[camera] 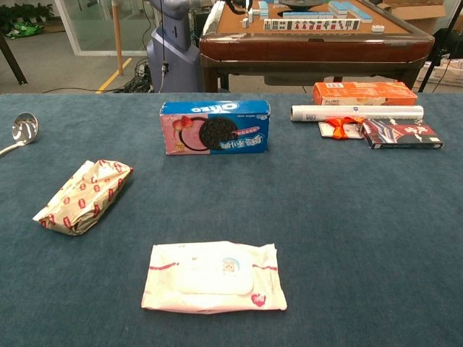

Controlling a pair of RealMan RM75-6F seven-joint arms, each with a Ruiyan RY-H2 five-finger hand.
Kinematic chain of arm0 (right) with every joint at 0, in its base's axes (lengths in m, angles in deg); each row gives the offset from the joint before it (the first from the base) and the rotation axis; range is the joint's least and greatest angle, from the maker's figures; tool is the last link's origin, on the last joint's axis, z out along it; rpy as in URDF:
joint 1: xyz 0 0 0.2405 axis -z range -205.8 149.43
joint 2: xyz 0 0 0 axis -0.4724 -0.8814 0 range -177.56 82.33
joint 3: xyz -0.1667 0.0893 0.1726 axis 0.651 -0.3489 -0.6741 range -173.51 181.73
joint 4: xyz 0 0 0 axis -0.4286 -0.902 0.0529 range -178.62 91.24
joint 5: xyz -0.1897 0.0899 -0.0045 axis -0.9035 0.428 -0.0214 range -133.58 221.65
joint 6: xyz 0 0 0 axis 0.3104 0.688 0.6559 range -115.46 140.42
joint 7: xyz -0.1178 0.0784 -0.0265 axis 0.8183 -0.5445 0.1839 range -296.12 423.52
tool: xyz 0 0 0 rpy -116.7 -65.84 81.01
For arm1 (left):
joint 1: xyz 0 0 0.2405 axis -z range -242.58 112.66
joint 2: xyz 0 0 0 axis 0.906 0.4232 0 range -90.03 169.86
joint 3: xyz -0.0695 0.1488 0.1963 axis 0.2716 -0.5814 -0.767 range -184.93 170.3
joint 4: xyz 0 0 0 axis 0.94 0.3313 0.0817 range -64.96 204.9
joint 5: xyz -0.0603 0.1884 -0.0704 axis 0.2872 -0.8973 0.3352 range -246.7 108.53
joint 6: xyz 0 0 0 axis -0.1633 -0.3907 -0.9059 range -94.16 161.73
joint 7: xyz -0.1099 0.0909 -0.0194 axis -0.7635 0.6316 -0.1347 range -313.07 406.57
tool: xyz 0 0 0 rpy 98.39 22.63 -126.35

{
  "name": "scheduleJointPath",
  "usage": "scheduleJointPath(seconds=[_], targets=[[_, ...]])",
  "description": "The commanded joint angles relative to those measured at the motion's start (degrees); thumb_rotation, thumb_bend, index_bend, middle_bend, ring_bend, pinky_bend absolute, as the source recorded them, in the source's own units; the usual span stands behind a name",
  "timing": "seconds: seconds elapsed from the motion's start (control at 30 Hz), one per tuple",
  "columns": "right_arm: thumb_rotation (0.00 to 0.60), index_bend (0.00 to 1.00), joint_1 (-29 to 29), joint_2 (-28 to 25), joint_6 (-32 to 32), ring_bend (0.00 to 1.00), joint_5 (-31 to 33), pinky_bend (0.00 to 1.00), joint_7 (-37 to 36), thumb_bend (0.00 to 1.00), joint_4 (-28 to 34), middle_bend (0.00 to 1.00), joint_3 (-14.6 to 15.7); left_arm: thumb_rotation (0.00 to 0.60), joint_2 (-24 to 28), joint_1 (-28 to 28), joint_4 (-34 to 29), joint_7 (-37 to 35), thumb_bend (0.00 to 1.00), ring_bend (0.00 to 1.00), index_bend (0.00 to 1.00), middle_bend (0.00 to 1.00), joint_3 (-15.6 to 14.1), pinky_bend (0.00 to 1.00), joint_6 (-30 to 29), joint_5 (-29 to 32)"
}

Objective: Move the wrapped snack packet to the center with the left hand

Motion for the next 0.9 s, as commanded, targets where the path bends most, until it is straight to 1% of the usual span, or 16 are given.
scheduleJointPath(seconds=[0.03, 0.1, 0.13, 0.2, 0.3, 0.4, 0.6, 0.67, 0.77, 0.9], targets=[[0.6, 0.0, 0.2, -0.4, 0.6, 0.23, -0.4, 0.64, 0.1, 0.0, 0.5, 0.19, -0.1, 0.6, -0.8, 2.5, -3.0, 4.5, 0.12, 0.34, 0.23, 0.43, 0.1, 0.64, 4.3, 0.9], [0.6, 0.0, 0.4, -0.6, 1.3, 0.23, -0.6, 0.64, -0.1, 0.0, 0.6, 0.19, -0.2, 0.6, -1.5, 4.0, -3.1, 4.5, 0.02, 0.23, 0.16, 0.29, 0.5, 0.61, 6.2, 0.8], [0.6, 0.0, 0.5, -0.6, 1.4, 0.23, -0.6, 0.64, -0.3, 0.0, 0.7, 0.19, -0.3, 0.6, -1.9, 4.6, -3.1, 4.5, 0.01, 0.2, 0.14, 0.25, 0.7, 0.58, 7.2, 1.0], [0.6, 0.0, 0.6, -0.9, 1.2, 0.23, -0.4, 0.64, -0.7, 0.0, 0.7, 0.19, -0.3, 0.6, -2.9, 6.2, -3.1, 4.9, 0.0, 0.11, 0.07, 0.13, 1.2, 0.48, 9.5, 2.0], [0.6, 0.0, 0.5, -1.1, 0.9, 0.23, 0.0, 0.64, -0.8, 0.0, 0.8, 0.19, -0.5, 0.6, -5.2, 8.3, -1.7, 5.4, 0.0, 0.03, 0.01, 0.03, 2.3, 0.38, 11.3, 2.3], [0.6, 0.0, 0.5, -1.2, 0.7, 0.23, 0.1, 0.64, -1.0, 0.0, 0.8, 0.19, -0.5, 0.6, -7.9, 10.2, 0.7, 5.7, 0.0, 0.0, 0.0, 0.0, 3.4, 0.31, 12.5, 2.7], [0.6, 0.0, 0.5, -1.4, 0.6, 0.23, 0.3, 0.64, -1.1, 0.0, 1.0, 0.19, -0.6, 0.6, -11.6, 13.8, 5.0, 5.7, 0.0, 0.0, 0.0, 0.0, 5.3, 0.18, 16.1, 4.9], [0.6, 0.0, 0.5, -1.5, 0.6, 0.23, 0.3, 0.64, -1.2, 0.0, 1.0, 0.19, -0.6, 0.6, -12.6, 14.7, 6.1, 6.0, 0.0, 0.0, 0.0, 0.0, 5.9, 0.15, 16.4, 5.6], [0.6, 0.0, 0.6, -1.5, 0.5, 0.23, 0.4, 0.64, -1.3, 0.0, 1.0, 0.19, -0.6, 0.6, -14.5, 15.6, 8.5, 6.7, 0.0, 0.0, 0.0, 0.0, 6.9, 0.12, 15.5, 5.9], [0.6, 0.0, 0.6, -1.6, 0.5, 0.23, 0.4, 0.64, -1.4, 0.0, 1.0, 0.19, -0.7, 0.6, -16.0, 16.8, 11.0, 7.5, 0.0, 0.0, 0.0, 0.0, 7.7, 0.11, 15.5, 6.5]])
